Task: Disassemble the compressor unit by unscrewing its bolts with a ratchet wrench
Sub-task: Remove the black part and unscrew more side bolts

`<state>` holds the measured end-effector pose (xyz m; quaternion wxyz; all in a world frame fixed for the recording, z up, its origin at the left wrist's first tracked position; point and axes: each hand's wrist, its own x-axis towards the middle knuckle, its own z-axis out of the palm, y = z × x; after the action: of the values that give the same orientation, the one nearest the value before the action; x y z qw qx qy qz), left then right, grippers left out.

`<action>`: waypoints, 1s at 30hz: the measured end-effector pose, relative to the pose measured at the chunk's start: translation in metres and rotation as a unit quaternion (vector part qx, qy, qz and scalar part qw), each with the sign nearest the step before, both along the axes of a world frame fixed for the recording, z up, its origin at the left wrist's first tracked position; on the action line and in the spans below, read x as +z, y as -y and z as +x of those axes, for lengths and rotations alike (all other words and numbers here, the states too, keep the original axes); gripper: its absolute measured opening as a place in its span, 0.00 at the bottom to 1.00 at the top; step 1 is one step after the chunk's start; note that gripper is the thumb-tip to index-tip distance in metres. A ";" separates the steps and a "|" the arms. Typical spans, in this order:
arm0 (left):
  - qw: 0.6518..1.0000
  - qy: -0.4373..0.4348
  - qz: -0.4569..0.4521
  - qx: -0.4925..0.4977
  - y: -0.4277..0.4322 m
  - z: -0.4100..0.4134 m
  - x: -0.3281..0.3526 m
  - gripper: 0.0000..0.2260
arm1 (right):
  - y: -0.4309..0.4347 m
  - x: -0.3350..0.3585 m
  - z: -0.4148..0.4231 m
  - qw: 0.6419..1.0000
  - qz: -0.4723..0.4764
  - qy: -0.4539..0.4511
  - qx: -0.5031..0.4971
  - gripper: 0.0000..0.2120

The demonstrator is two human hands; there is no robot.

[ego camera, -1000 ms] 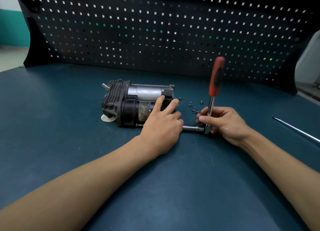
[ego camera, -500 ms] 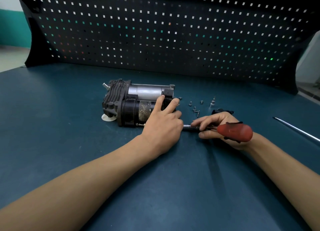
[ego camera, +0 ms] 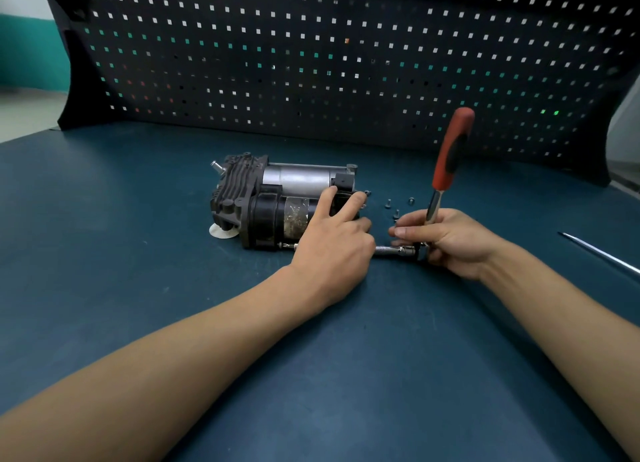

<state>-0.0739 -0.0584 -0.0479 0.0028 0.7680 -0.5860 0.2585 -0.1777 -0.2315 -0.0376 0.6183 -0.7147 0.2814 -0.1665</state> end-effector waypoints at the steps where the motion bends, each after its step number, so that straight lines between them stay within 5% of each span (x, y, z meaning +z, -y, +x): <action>1: 1.000 0.000 -0.001 0.002 0.000 0.000 0.000 0.15 | 0.001 0.000 0.001 1.000 0.000 -0.014 -0.003 0.12; 13: 1.000 0.003 -0.013 0.007 0.002 0.002 -0.002 0.11 | 0.003 -0.004 0.015 0.998 -0.008 -0.048 -0.046 0.08; 20: 1.000 0.020 -0.011 -0.002 0.000 0.003 -0.004 0.11 | -0.004 -0.007 -0.009 0.991 -0.117 0.049 0.029 0.09; 26: 0.999 0.042 0.001 -0.015 -0.001 0.006 -0.006 0.14 | -0.012 -0.003 -0.022 0.963 -0.218 0.026 0.156 0.09; 30: 0.999 0.034 0.009 -0.034 -0.003 0.006 -0.004 0.15 | -0.009 -0.006 -0.023 0.964 -0.228 0.037 0.133 0.18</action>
<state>-0.0679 -0.0559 -0.0515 -0.0149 0.7382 -0.6139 0.2791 -0.2003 -0.2229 -0.0436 0.4661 -0.8608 0.1151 -0.1689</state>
